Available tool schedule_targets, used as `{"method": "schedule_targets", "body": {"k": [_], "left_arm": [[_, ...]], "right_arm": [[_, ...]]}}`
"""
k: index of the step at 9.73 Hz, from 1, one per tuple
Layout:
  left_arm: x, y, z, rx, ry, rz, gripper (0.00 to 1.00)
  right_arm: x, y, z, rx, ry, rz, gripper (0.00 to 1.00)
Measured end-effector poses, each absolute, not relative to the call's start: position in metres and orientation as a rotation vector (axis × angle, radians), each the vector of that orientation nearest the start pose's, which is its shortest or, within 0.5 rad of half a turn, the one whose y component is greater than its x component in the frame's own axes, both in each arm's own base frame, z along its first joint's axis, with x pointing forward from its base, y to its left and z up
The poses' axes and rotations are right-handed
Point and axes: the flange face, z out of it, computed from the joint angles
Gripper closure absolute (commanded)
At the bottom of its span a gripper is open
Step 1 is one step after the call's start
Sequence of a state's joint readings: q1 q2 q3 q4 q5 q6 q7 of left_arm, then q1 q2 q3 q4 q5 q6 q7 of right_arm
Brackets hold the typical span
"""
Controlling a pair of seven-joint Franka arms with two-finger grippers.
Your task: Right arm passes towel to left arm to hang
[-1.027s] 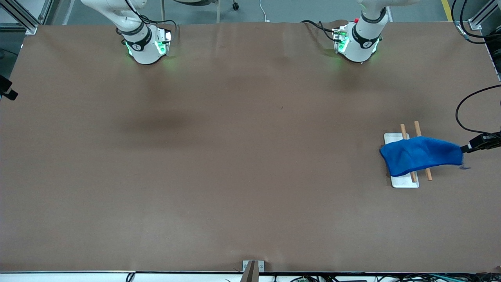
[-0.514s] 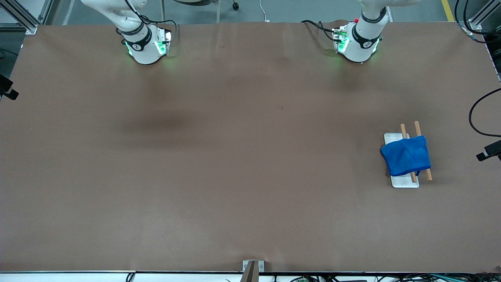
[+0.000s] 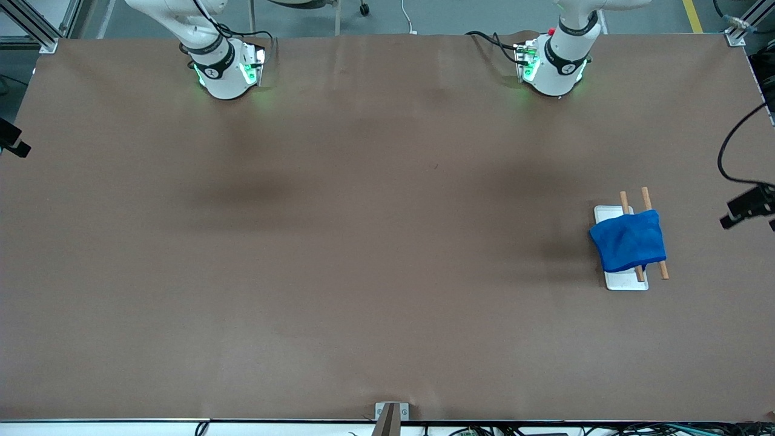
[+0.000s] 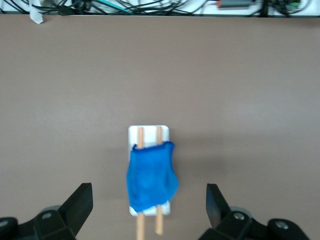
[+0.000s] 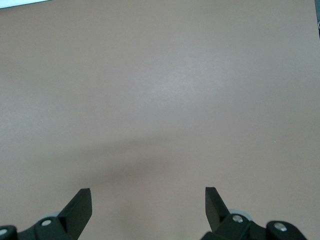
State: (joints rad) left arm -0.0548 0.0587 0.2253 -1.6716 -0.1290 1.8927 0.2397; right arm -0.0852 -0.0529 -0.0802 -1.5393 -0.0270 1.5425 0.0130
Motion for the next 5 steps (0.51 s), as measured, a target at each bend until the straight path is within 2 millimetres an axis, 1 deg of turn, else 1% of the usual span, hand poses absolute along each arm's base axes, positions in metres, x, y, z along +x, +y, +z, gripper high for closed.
{"method": "schedule_targets", "body": {"k": [2,3,4,5], "left_arm": [[0.558,0.040,0.618,-3.164,0.087,-0.241,0.00],[0.543,0.026,0.637,-3.155,0.095,-0.239,0.00],[0.533,0.016,0.653,-3.151,0.114,-0.262,0.00],[0.530,0.011,0.666,-3.148,0.124,-0.284,0.00]], "right_arm": [[0.527,-0.092,0.665,-3.154,0.284,-0.084,0.00],[0.527,-0.092,0.665,-3.154,0.285,-0.083,0.00],[0.527,-0.092,0.665,-3.154,0.285,-0.082,0.00],[0.527,-0.092,0.665,-3.154,0.284,-0.082,0.00]]}}
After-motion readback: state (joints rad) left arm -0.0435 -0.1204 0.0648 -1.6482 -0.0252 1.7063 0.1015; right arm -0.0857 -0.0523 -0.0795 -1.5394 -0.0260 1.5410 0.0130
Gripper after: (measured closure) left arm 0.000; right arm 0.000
